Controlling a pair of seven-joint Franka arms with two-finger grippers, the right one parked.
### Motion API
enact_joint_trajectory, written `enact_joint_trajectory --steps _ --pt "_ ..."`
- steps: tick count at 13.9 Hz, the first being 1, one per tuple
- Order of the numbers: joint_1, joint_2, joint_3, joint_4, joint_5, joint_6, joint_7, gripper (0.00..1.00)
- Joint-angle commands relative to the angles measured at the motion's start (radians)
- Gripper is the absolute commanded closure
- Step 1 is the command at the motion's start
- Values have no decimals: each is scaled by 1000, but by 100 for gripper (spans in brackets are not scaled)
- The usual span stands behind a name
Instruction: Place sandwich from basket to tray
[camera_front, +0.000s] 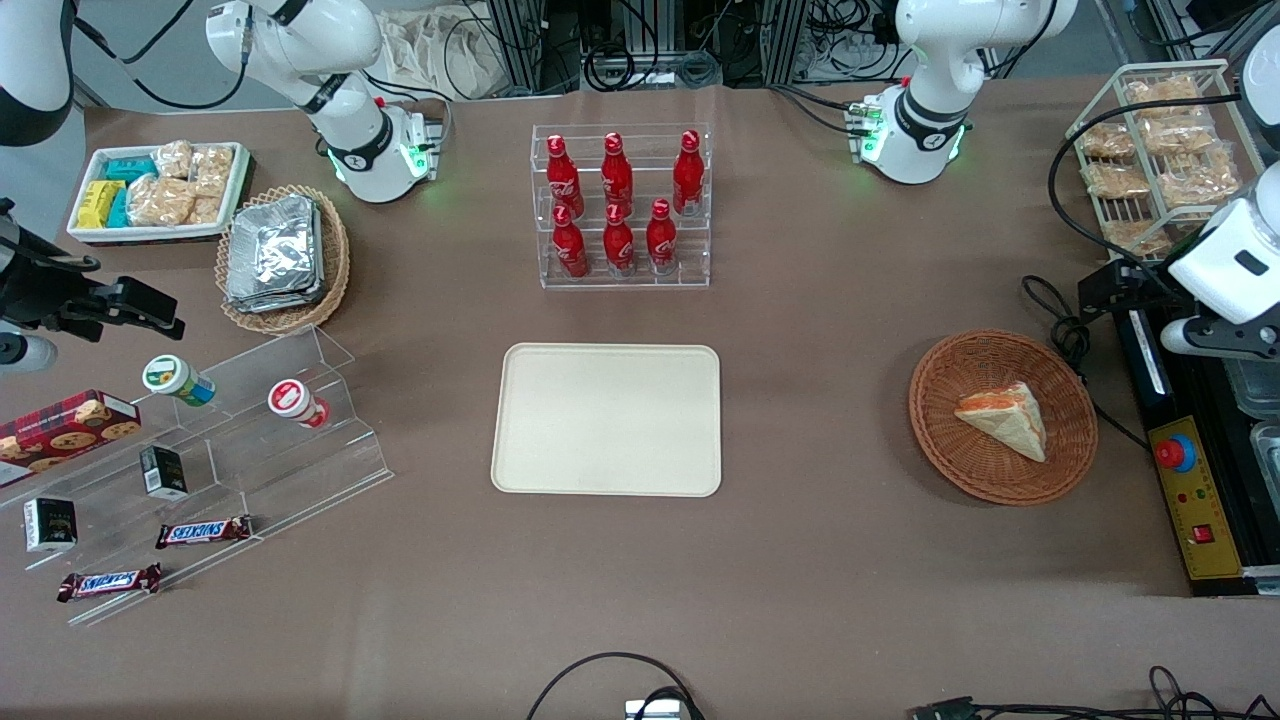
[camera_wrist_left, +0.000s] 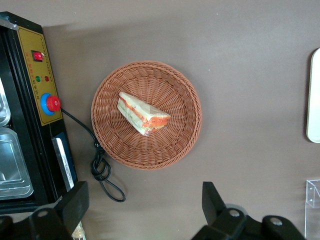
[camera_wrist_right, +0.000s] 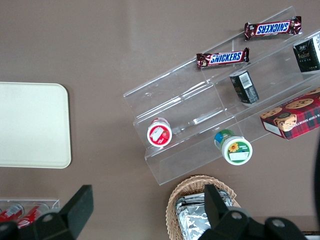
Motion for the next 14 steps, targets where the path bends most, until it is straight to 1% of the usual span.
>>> enact_joint_trajectory --steps 1,5,9,11,13,14 --pt "10 21 -7 35 0 -12 -20 0" --pt "10 38 -7 47 -11 -28 -40 0" --pt "21 32 8 -62 -14 -9 -181 0" --pt "21 27 40 -141 -25 74 -267 0" --pt "21 15 77 -247 -30 186 -344 0" --pt "21 10 80 -304 -31 265 -367 0"
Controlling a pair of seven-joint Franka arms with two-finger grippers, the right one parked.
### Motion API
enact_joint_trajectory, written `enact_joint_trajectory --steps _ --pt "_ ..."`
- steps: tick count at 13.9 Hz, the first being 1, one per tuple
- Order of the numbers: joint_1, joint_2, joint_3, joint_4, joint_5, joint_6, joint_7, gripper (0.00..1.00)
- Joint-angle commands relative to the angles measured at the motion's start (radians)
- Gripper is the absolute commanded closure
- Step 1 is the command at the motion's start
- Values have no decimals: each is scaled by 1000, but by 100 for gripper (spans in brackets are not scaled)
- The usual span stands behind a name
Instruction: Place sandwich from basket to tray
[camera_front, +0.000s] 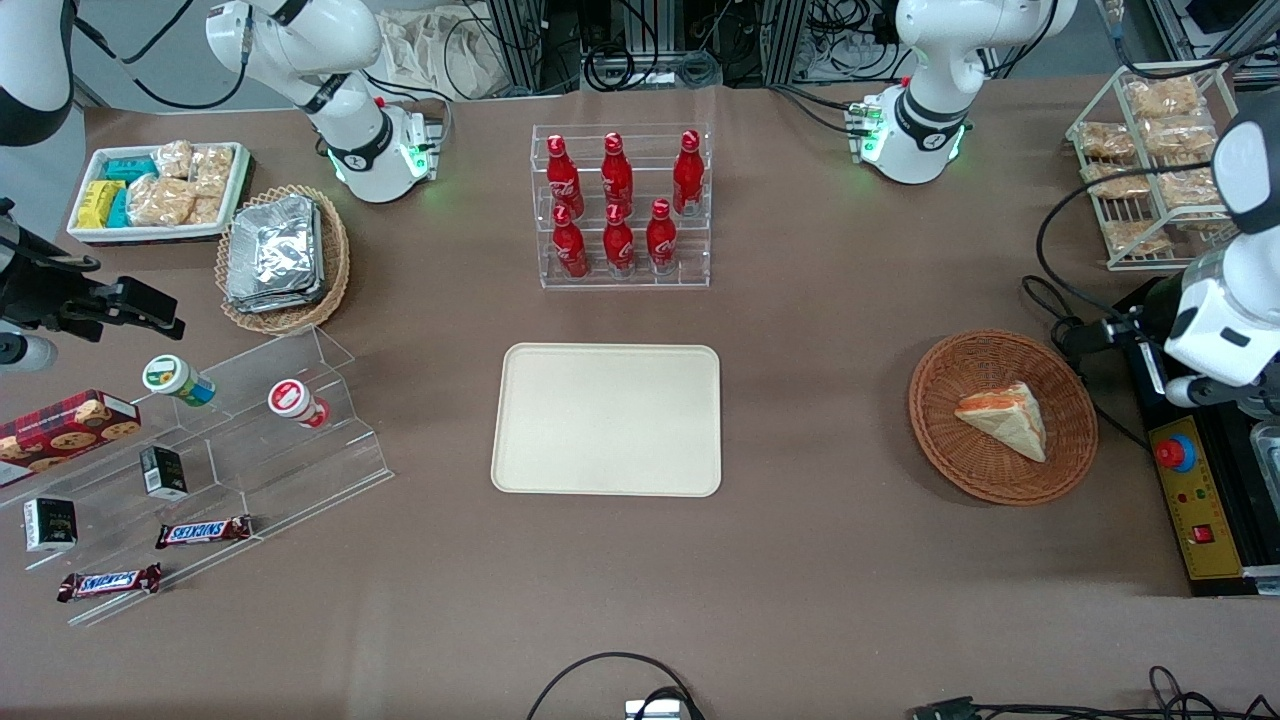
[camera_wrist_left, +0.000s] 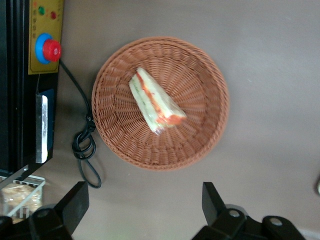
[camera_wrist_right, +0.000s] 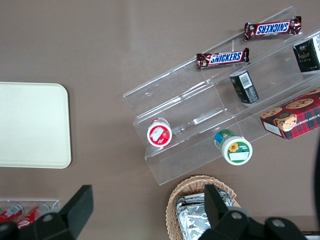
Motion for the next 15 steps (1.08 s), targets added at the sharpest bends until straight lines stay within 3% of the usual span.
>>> enact_joint_trajectory --steps 1,4,6,10,15 --pt "3 -29 11 -152 -15 176 -127 0" --pt "-7 45 9 -195 -15 317 -443 0" --pt "-8 98 9 -197 -17 375 -529 0" --pt "-8 171 8 -212 -22 441 -643 0" --pt "-5 204 8 -304 -20 556 -651 0"
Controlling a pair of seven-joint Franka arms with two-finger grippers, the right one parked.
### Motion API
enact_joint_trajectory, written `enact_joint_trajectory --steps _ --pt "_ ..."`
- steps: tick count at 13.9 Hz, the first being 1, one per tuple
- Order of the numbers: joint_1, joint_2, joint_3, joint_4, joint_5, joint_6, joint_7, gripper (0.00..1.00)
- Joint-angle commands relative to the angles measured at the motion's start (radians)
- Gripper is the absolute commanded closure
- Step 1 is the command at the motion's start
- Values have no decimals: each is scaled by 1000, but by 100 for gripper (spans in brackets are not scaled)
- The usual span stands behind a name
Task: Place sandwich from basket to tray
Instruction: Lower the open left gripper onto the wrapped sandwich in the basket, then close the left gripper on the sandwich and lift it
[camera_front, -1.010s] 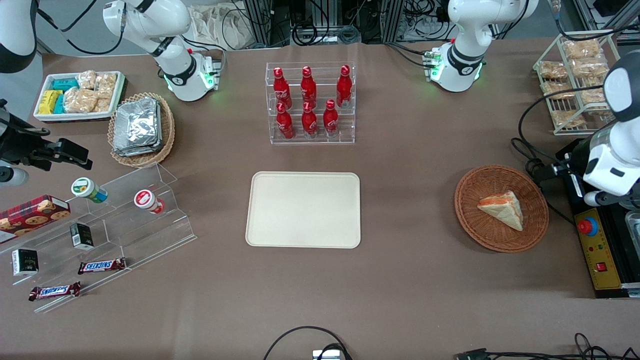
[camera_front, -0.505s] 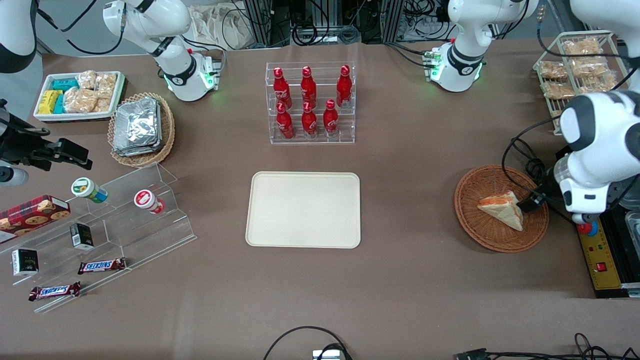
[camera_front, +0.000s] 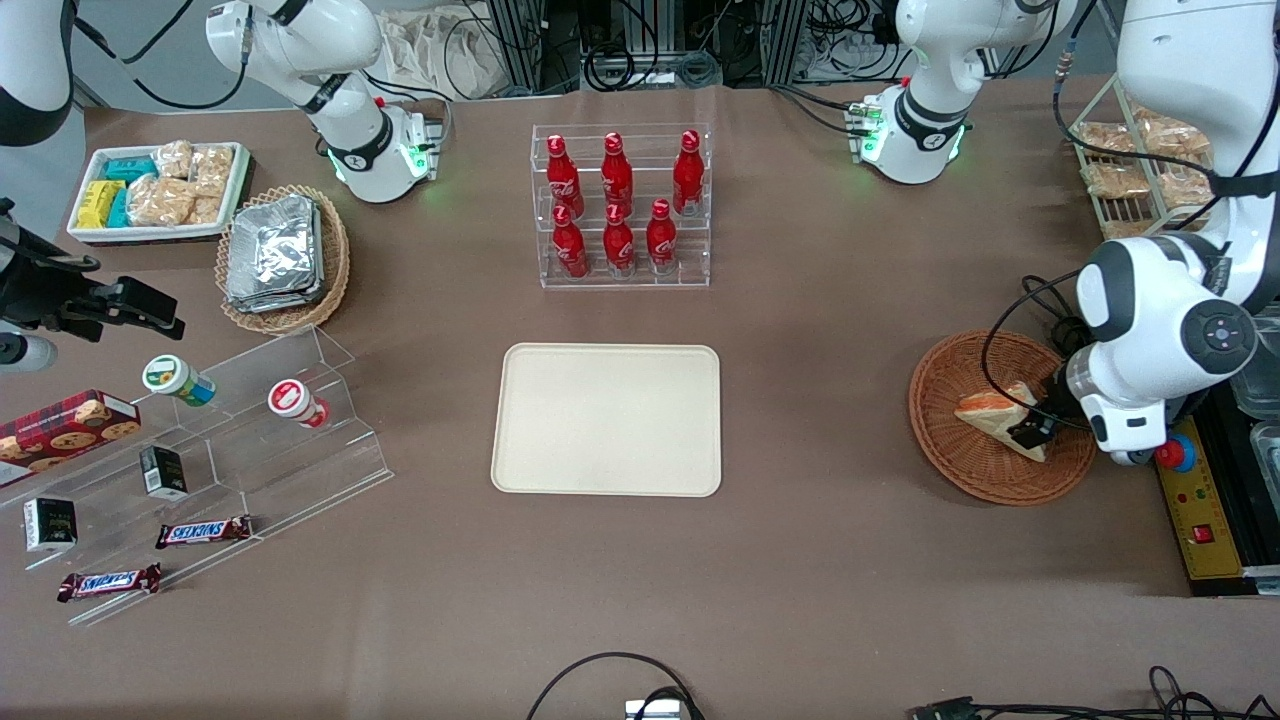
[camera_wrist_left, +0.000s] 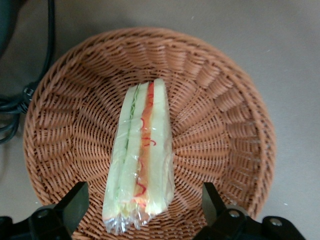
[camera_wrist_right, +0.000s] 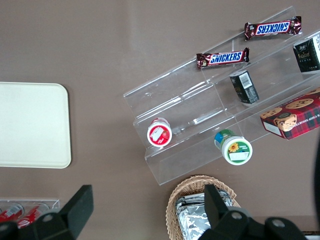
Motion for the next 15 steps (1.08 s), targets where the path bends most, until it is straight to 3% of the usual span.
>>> enact_joint_trajectory --steps 1,6,7,8,9,13,15 --pt "3 2 0 -56 -10 59 -14 0" --pt "1 34 1 -59 -10 79 -14 0" --pt "1 48 1 -50 -10 79 -14 27" --pt "0 49 1 -41 -10 79 -14 87" --pt "0 48 1 -36 -10 79 -14 100" --pt "0 34 -1 2 2 44 33 100" --pt "0 14 -4 84 0 -94 102 100"
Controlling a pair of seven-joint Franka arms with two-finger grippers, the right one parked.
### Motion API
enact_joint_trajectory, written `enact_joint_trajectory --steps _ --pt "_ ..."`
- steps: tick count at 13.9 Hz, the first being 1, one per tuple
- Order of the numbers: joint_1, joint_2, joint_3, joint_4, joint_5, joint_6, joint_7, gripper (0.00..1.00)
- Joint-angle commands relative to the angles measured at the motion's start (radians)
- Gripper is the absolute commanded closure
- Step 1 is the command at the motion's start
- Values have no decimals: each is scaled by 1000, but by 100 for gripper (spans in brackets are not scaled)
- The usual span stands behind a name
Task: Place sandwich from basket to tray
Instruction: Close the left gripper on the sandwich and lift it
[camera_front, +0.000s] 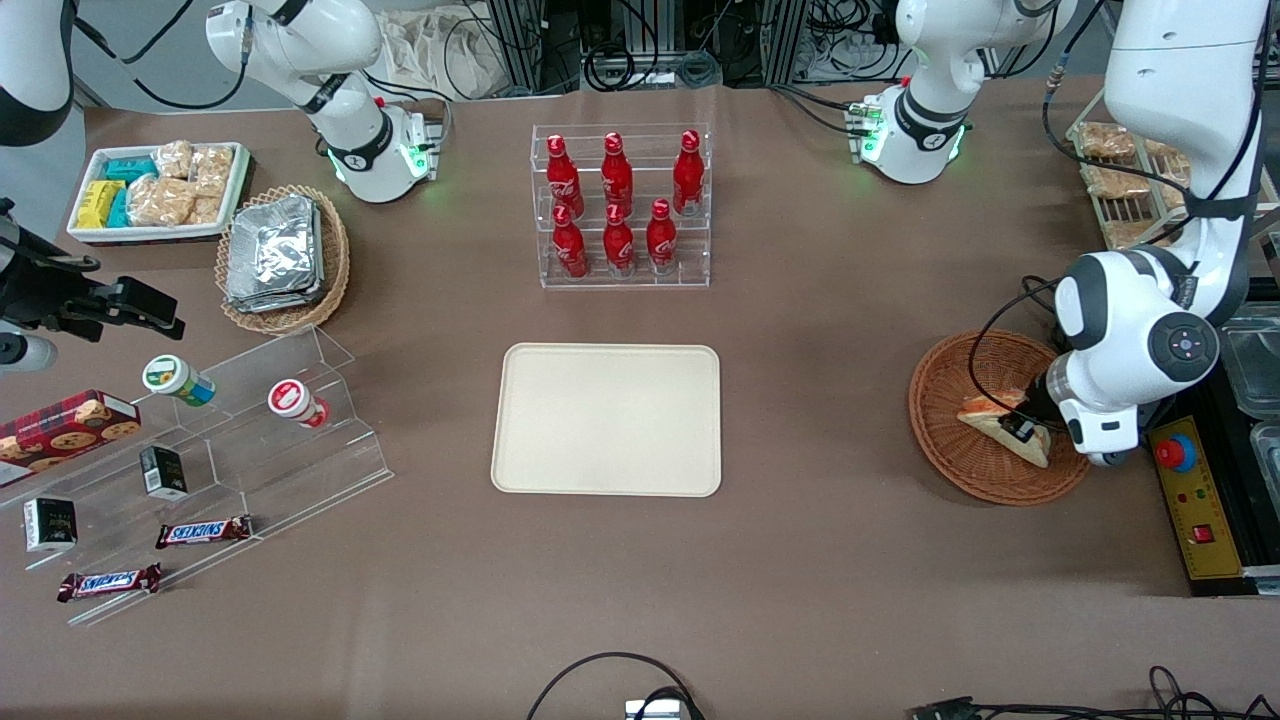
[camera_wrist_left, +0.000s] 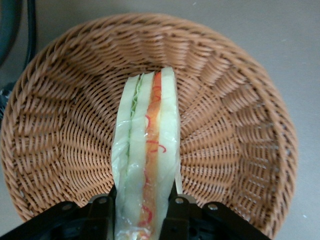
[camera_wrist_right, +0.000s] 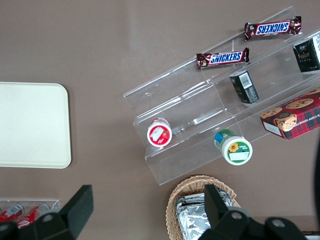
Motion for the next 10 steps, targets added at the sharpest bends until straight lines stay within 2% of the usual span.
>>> enact_joint_trajectory --steps 1,4,7,10 --pt "-3 -27 -11 116 3 -197 103 100" --pt "-4 -44 -70 237 6 -339 197 100" --pt "-10 -37 -183 418 10 -565 382 100" --pt "-88 -29 -310 544 9 -655 371 100"
